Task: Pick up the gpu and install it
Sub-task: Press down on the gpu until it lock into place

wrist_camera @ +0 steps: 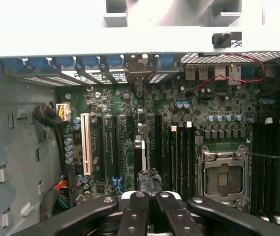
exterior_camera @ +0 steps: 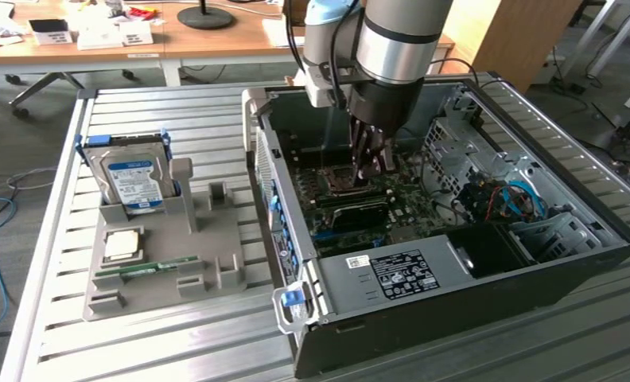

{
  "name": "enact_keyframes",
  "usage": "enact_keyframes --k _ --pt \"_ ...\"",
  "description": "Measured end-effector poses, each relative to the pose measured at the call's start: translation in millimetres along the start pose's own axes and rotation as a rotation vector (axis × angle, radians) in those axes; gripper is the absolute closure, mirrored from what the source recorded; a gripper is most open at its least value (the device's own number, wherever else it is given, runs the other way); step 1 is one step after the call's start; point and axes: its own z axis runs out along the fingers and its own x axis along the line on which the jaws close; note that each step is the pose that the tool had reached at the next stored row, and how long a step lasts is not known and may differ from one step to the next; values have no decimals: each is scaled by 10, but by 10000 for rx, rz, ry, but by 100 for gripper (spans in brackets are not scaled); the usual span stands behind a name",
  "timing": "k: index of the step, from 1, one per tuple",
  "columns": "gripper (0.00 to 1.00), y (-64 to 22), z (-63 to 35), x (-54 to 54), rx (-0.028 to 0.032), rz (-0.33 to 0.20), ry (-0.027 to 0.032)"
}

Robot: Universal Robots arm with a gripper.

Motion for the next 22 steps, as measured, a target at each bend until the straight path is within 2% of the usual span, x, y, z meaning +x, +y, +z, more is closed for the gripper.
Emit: enact_keyframes --k 17,22 --pt "89 1 26 -21 1 0 0" --pt "89 3 100 -31 1 -1 2"
